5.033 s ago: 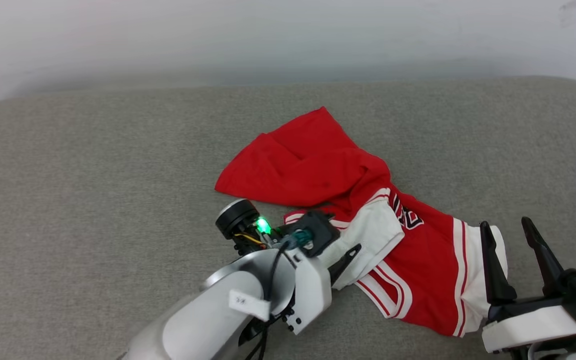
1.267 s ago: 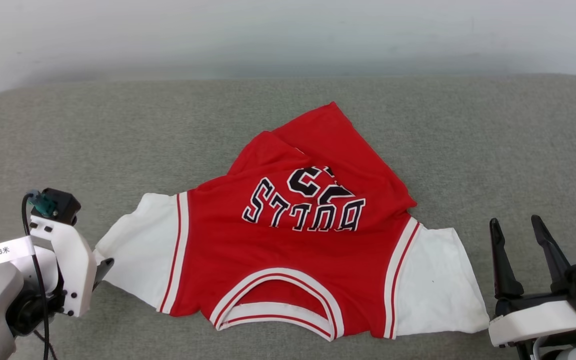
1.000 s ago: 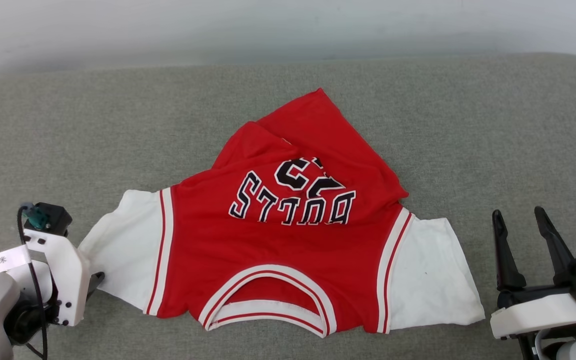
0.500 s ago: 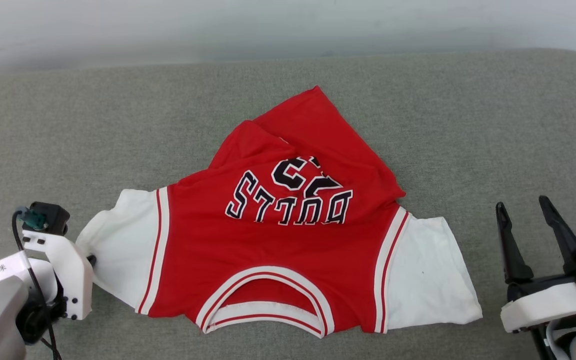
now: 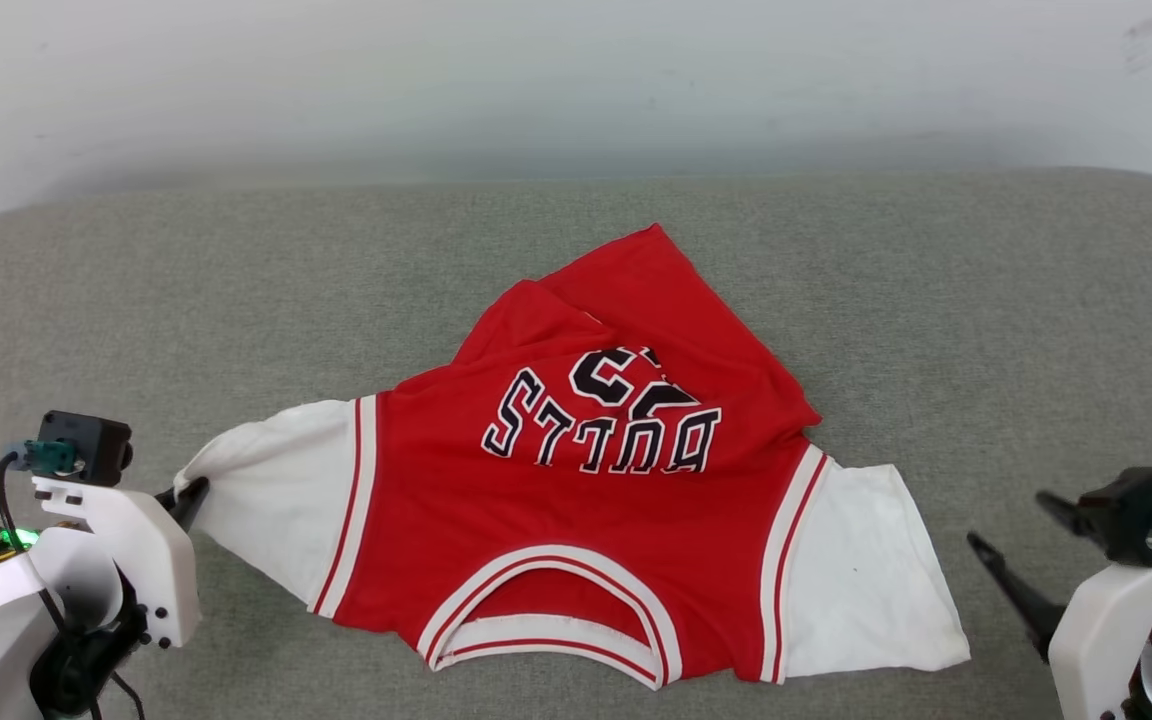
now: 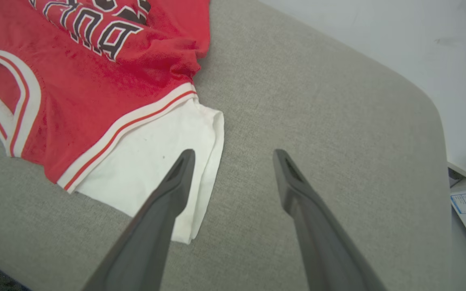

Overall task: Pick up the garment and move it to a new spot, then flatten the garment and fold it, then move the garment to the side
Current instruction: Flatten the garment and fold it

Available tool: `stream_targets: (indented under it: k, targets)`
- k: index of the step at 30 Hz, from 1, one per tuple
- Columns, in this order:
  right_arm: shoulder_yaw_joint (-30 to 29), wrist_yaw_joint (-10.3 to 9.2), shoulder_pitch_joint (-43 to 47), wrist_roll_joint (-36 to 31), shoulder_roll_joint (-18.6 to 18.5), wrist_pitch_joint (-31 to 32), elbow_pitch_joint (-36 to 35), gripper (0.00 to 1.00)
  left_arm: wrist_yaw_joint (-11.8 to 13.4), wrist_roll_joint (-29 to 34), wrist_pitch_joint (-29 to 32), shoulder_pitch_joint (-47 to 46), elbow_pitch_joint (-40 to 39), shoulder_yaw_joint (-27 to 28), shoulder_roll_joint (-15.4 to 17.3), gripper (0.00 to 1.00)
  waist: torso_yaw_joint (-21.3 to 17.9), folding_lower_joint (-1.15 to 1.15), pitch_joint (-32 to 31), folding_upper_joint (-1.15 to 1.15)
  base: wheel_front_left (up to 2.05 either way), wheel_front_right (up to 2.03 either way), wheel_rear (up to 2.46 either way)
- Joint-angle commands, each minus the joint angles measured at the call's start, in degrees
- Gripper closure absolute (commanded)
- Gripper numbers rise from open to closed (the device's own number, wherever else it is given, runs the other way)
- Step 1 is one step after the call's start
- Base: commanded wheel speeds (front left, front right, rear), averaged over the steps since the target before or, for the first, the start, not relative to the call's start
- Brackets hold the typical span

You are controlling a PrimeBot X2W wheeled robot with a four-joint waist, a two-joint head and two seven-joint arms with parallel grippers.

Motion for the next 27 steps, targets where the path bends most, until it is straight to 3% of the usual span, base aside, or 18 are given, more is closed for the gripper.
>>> stream_targets:
  k: [1,7,12,18,27]
  targets:
    - [0.5,-0.08,0.4,1.1,-0.4,1.4,-0.7,0.00,0.5,0.4,-0.2,0.6,-0.6,0.1,0.4,1.00,0.3,0.00,0.0,0.00,0.00,0.00,0.00]
    - [3.2,-0.08,-0.8,7.6,-4.3,15.2,-2.5,0.00,3.9,1.2,0.2,1.6,-7.5,0.1,1.7,1.00,1.5,0.00,1.1,0.00,0.00,0.00,0.00]
    - [4.6,-0.07,-2.0,9.0,-5.2,19.7,0.4,0.00,5.7,2.2,0.6,0.6,-11.3,0.0,2.0,1.00,2.9,0.00,2.9,0.00,0.00,0.00,0.00]
    - [7.6,-0.09,-3.9,8.1,-6.0,18.5,5.9,0.00,6.8,3.6,0.7,-1.0,-14.1,0.0,1.7,1.00,4.6,0.00,5.8,0.00,0.00,0.00,0.00]
    - [14.9,-0.06,-5.1,11.2,-3.0,15.6,16.7,0.00,7.2,4.5,0.3,-2.6,-15.0,-0.1,1.2,1.00,5.6,0.00,9.1,0.00,0.00,0.00,0.00]
